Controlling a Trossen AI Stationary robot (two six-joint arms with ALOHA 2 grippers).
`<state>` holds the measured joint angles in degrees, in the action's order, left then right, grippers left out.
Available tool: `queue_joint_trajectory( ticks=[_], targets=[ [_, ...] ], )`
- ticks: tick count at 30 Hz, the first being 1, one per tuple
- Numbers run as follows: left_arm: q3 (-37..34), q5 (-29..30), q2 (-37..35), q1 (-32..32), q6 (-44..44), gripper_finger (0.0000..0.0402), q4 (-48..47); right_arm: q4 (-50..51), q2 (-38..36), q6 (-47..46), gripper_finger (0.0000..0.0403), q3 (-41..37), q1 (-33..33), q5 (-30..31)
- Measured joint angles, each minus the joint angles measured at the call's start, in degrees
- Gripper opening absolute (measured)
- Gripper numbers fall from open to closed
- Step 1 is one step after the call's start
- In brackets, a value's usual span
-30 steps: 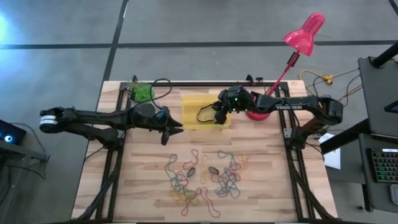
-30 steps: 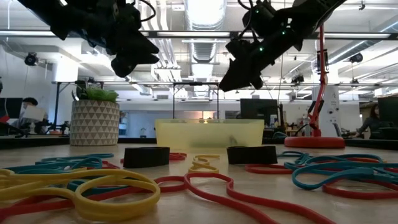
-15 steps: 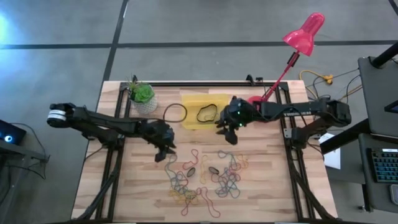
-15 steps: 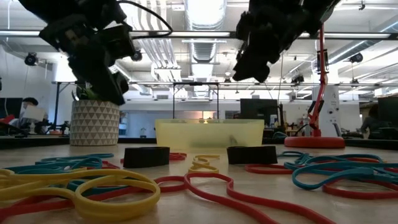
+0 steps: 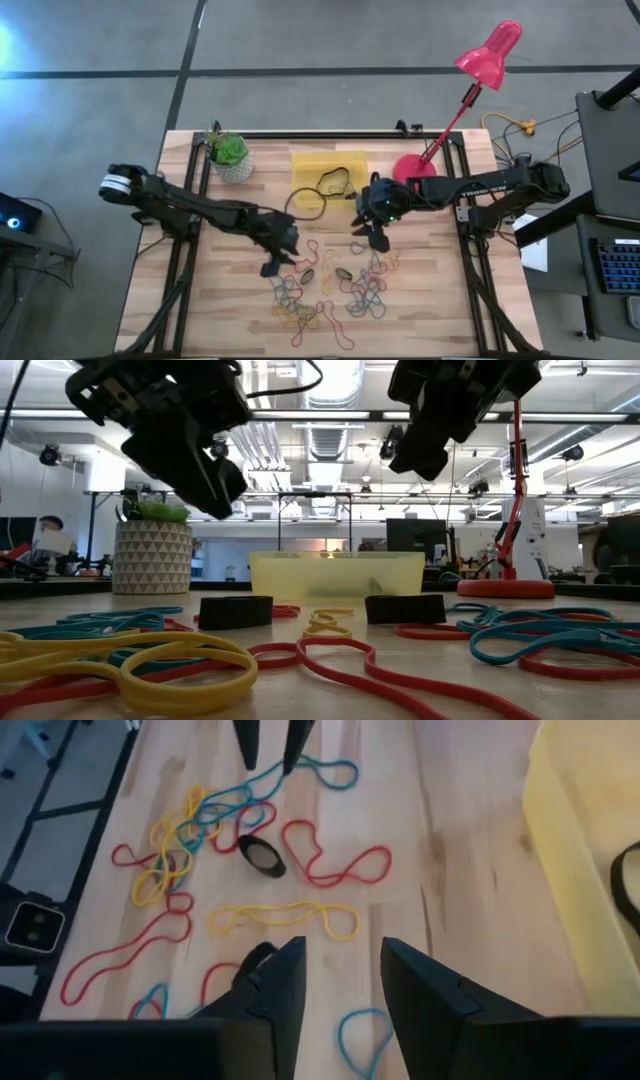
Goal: Pick and place rubber bands into bin
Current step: Put the black rubber band into the yellow bin
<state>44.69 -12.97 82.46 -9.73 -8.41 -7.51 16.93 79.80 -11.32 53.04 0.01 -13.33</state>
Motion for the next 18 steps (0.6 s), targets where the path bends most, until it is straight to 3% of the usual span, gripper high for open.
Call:
queue_joint_trajectory(
  ticks=[7, 18],
  targets=[
    [7.74, 4.37, 10.25, -3.49, -1.69, 0.0114, -0.90, 5.83, -2.20, -0.31, 0.0104, 0.00, -0.92, -0.01],
    [15.16, 8.83, 18.59, -4.27, -3.75, 0.0114, -6.13, 12.88, -12.23, 1.04, 0.0087, -0.28, -1.29, 3.12]
  ],
)
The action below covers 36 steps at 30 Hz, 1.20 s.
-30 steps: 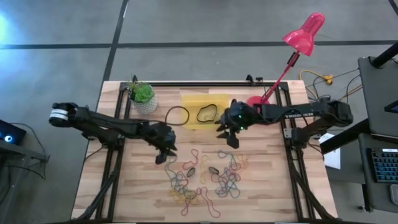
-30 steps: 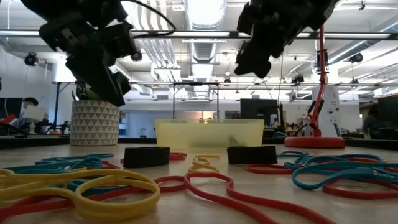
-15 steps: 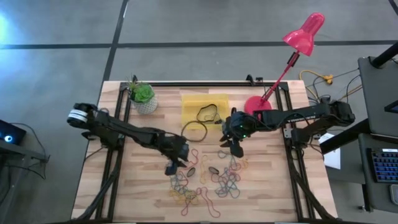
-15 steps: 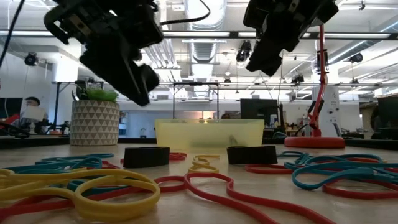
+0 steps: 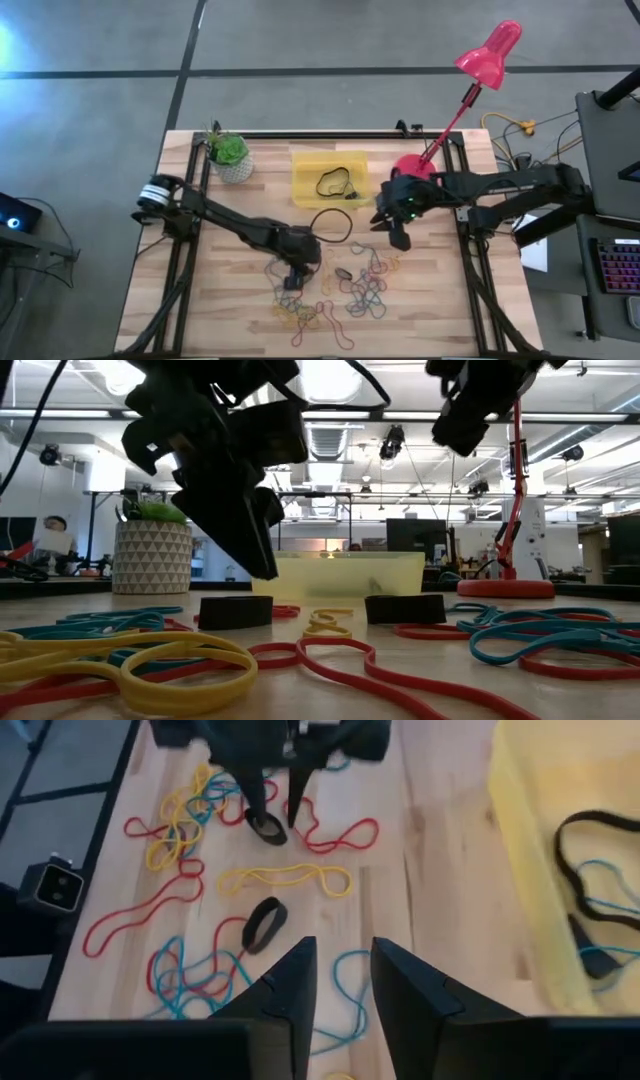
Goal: Pick and place rubber bands into bin
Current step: Put the black rubber band into the yellow bin
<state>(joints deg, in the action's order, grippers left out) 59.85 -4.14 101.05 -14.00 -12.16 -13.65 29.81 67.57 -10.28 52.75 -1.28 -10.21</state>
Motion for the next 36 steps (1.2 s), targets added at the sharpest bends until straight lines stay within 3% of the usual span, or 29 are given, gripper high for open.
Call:
queue_joint_trajectory(
  ticks=[19, 36],
  targets=[
    [0.53, 0.78, 1.03, -0.39, -2.30, 0.0114, -3.39, 8.38, -21.22, -1.15, 0.0074, -0.67, 0.01, 10.55],
    [0.51, 0.24, 3.17, -1.03, -4.11, 0.0109, -1.86, 10.51, -23.81, -1.77, 0.0068, -0.83, 0.02, 13.15]
  ],
)
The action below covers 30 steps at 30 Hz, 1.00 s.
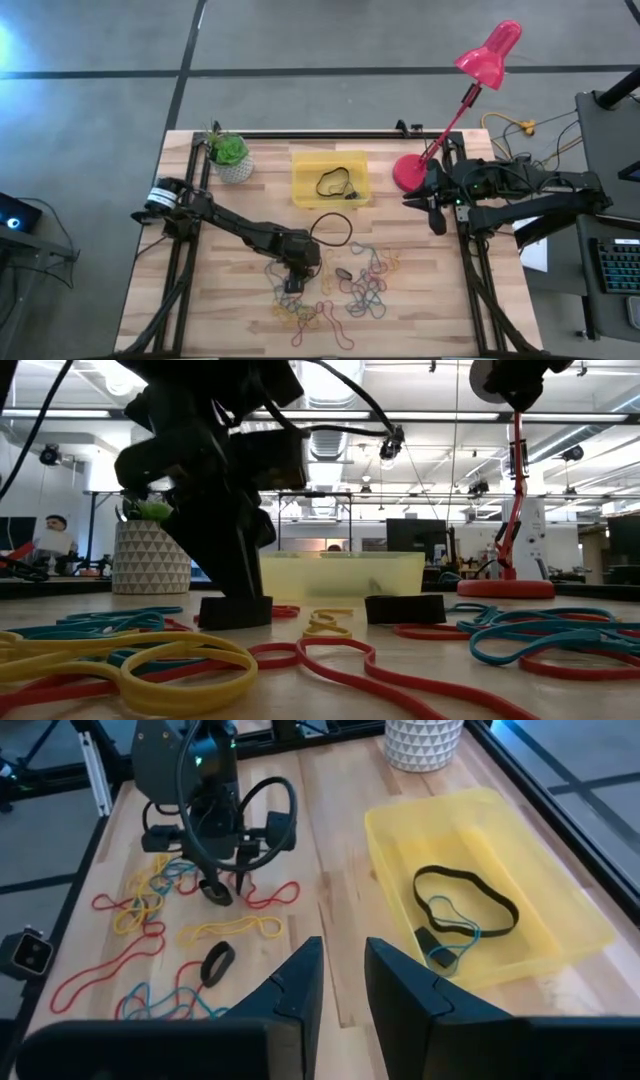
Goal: Pick and place rubber bands into bin
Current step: Put the black rubber band into the yellow bin
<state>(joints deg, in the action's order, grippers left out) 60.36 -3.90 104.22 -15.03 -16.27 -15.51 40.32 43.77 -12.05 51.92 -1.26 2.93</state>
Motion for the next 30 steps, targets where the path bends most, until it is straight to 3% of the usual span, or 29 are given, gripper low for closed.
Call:
queue_joint_trajectory(
  ticks=[10, 19, 30],
  targets=[
    [0.00, 3.08, -1.31, 0.02, -1.19, 0.0007, 0.20, 0.00, 0.15, -0.41, 0.0068, -0.09, 0.00, 0.29],
    [0.02, 5.62, -7.11, 0.15, 0.19, 0.0001, 0.61, -0.18, 0.19, -1.26, 0.0068, -0.61, 0.00, 0.83],
    [0.01, 20.73, -19.42, 6.66, 8.85, 0.0000, 1.68, -2.37, 0.17, -4.39, 0.0068, -2.93, 0.00, 1.78]
  ],
)
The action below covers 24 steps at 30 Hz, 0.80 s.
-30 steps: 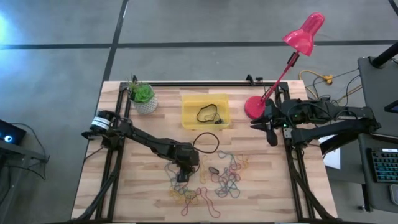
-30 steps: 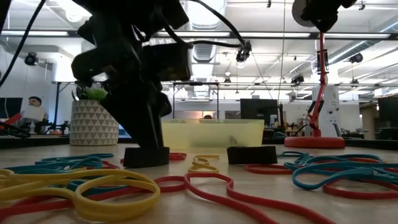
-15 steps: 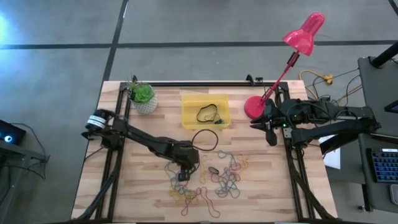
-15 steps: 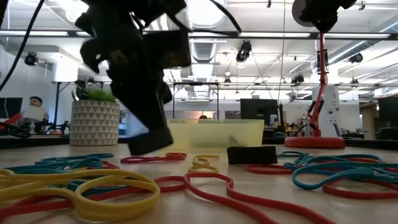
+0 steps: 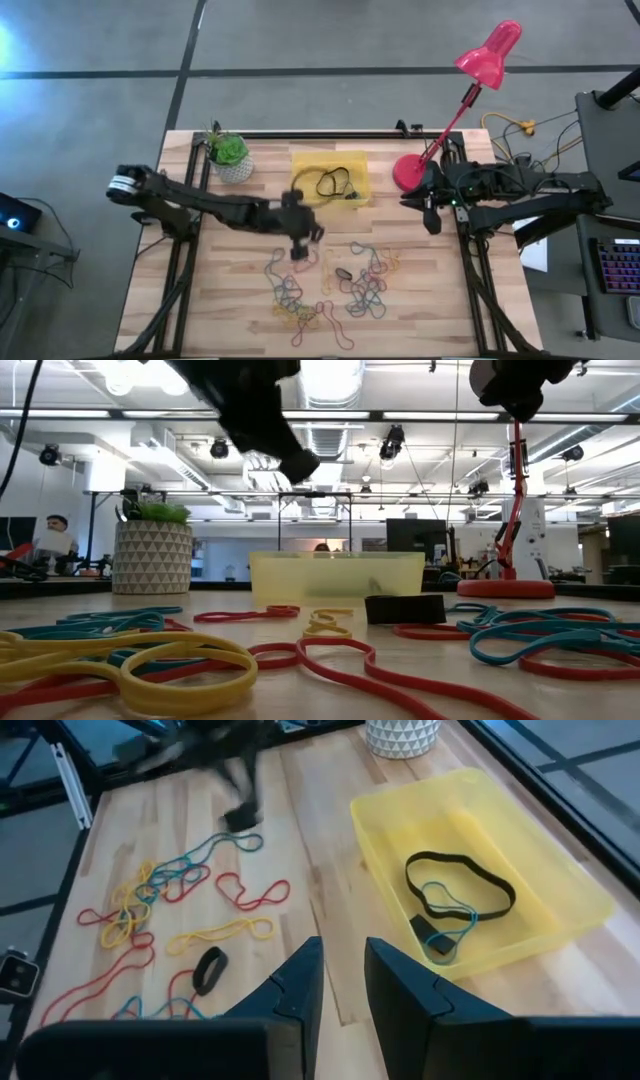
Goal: Pick and place rubber bands into bin
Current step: Put the black rubber band into the yellow bin
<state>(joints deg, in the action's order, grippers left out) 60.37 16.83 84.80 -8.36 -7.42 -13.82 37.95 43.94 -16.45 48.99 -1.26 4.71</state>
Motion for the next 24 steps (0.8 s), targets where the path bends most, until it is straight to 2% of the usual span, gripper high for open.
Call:
queue_joint_trajectory(
  ticks=[3, 7, 13, 17, 24],
  targets=[
    [0.01, 2.73, -1.81, 4.69, 3.63, 0.0000, -0.08, -0.29, 0.24, -1.07, 0.0068, -0.58, 0.00, -0.01],
    [-0.37, 2.76, -2.37, 12.01, 6.90, 0.0000, 0.37, -1.00, 0.91, -1.73, 0.0068, -0.85, 0.01, 0.19],
    [-1.47, -3.65, 0.69, 21.21, 10.71, 0.0000, 3.33, -1.72, 2.27, -4.06, 0.0068, -1.34, 0.02, 2.23],
    [-1.54, -7.33, 4.18, 24.86, 12.49, 0.0000, 6.07, -3.09, 3.61, -5.17, 0.0068, -1.58, 0.02, 3.16],
    [-1.06, -8.47, 9.35, 27.93, 12.74, 0.0000, 8.65, -4.72, 6.89, -7.02, 0.0068, -1.77, 0.02, 4.50]
  ],
)
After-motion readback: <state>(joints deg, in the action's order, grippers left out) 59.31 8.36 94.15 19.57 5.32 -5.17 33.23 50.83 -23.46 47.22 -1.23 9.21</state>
